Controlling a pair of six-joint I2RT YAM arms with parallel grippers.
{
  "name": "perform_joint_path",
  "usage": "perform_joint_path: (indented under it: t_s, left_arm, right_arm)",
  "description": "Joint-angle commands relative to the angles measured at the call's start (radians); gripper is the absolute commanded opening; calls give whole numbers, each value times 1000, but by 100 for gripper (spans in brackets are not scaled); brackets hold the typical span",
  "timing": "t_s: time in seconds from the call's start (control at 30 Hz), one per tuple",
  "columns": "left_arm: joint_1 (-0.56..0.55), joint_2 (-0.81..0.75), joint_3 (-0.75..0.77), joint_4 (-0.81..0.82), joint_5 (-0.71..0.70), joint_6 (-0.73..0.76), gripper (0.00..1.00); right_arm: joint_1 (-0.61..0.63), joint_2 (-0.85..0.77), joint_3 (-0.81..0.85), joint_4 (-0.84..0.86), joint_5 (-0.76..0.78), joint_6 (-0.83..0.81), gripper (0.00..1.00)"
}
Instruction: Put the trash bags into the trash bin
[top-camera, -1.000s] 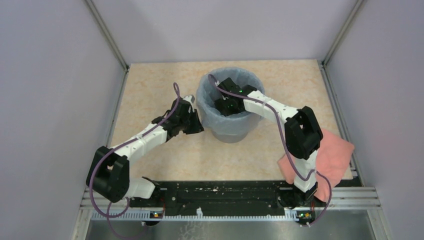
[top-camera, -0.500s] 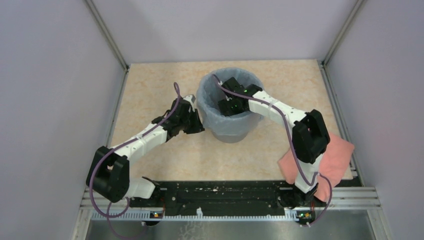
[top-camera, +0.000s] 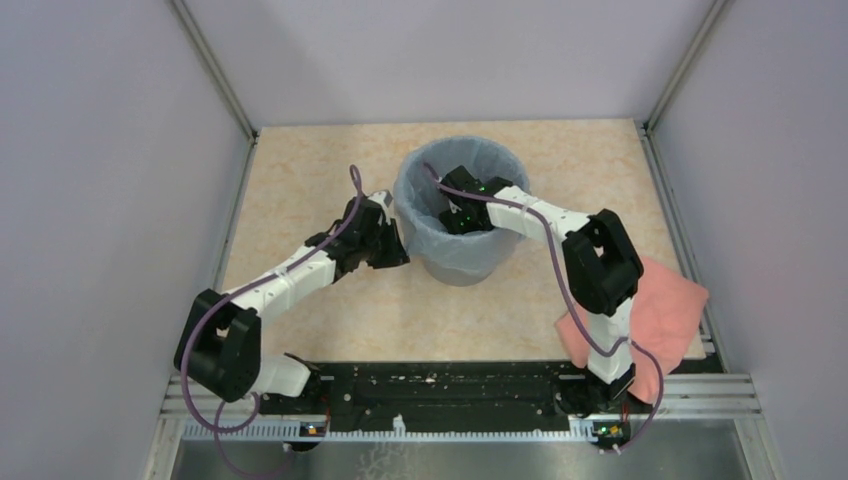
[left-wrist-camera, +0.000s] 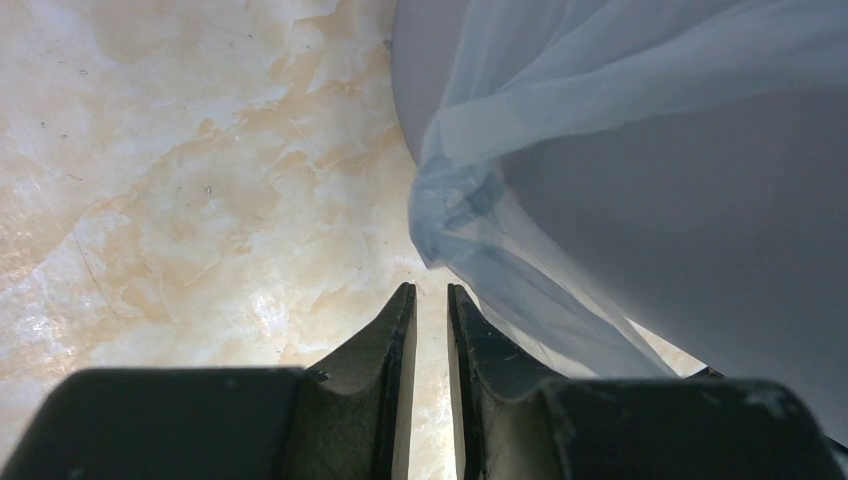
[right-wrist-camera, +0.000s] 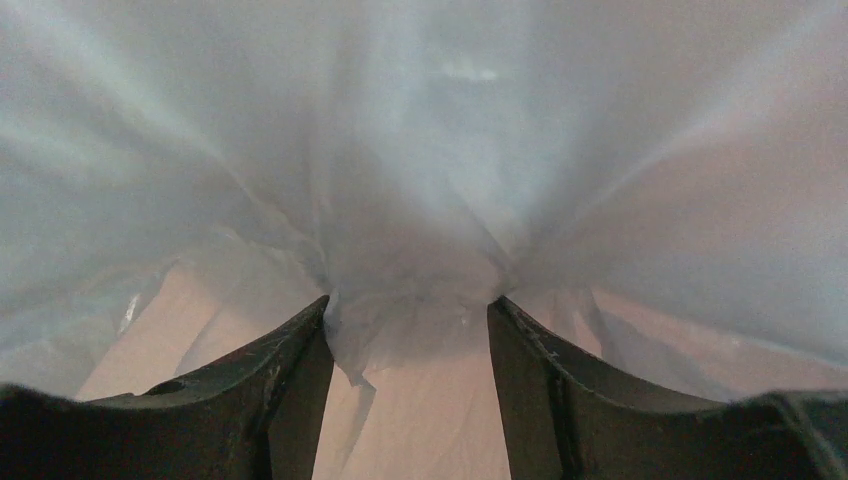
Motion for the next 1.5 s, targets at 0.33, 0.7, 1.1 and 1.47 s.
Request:
perform_joint_path:
  t_s: [0.33,0.7,1.1,1.47]
  left_arm:
    - [0,16,40,32,12,17,24]
    - [0,22,60,22,14,22,24]
    - [0,22,63,21,17,24,23]
    - [-2,32,67,24,25,25,23]
  right_arm:
    - [-16,75,-12,97,-7,-3,56]
    - [-23,109,-11,106,-17,-3,55]
    - [-24,50,38,43,0,-1,54]
    - [-19,3,44,21,-6,9,54]
